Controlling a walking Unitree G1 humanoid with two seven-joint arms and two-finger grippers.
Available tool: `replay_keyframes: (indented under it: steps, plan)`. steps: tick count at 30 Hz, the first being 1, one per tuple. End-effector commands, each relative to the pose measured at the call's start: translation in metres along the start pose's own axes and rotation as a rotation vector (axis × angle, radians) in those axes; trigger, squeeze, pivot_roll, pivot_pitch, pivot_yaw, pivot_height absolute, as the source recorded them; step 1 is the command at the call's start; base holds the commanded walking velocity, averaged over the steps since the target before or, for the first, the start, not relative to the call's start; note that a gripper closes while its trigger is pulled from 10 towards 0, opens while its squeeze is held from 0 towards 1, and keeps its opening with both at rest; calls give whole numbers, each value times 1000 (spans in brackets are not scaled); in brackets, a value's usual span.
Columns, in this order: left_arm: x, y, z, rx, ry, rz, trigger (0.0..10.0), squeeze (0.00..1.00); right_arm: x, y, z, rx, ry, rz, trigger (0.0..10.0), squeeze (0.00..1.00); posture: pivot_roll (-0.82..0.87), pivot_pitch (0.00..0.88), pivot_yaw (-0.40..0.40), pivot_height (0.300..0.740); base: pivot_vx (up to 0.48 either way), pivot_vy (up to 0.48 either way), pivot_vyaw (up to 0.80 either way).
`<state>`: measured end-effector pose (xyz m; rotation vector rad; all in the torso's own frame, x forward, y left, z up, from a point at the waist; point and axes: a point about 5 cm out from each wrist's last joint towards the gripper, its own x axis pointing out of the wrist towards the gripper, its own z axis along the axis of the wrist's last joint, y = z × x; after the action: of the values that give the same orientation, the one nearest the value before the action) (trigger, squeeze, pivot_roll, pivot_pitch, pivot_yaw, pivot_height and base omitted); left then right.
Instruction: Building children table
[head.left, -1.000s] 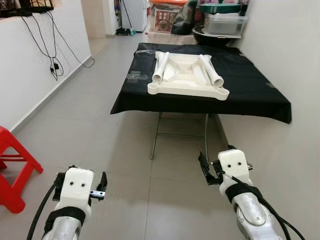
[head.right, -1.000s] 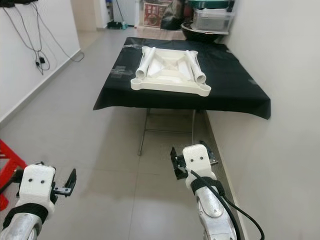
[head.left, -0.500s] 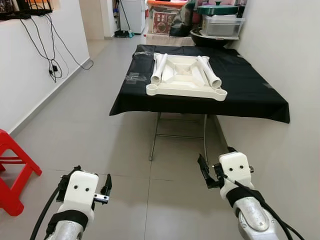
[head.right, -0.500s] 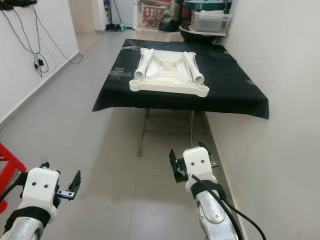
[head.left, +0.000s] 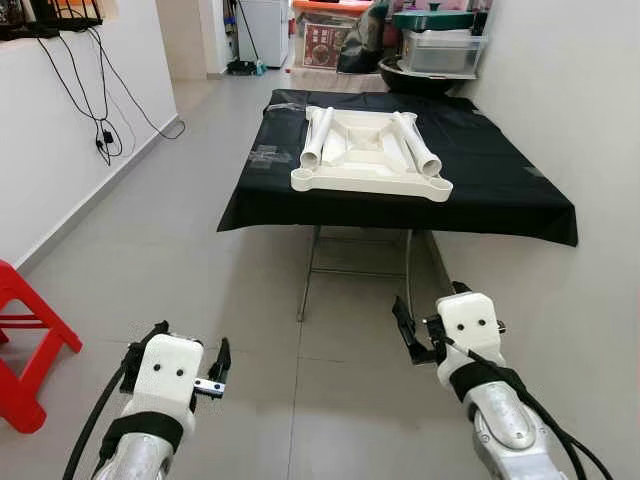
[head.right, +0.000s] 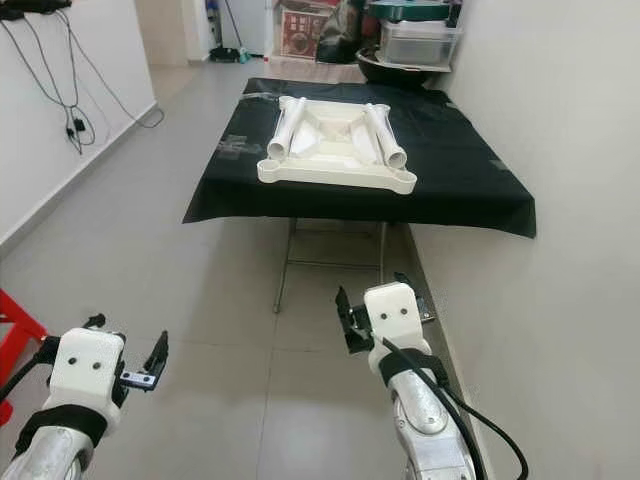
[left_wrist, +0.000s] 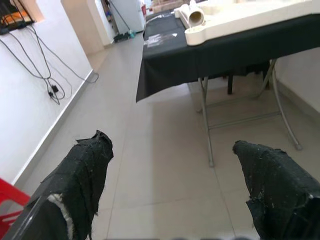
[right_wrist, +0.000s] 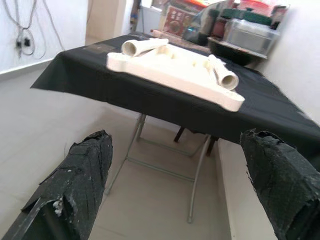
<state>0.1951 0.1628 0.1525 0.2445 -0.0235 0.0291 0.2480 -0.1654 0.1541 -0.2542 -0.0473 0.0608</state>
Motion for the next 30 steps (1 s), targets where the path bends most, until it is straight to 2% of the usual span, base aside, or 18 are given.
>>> replay_keyframes:
  steps: [1,12,30]
  plan:
    - [0,-2,1,-19,-7,-12,10000,0,1,-1,-1,15,11,-6,10000,0,55,0,-73,740,0,0,0]
    - [4,-1,3,-39,-27,1,10000,0,7,1,4,30,-9,-4,10000,0,63,0,-78,740,0,0,0]
    - [18,-1,9,-55,-87,-16,10000,0,17,0,10,57,-32,-24,10000,0,60,0,-67,740,401,0,0]
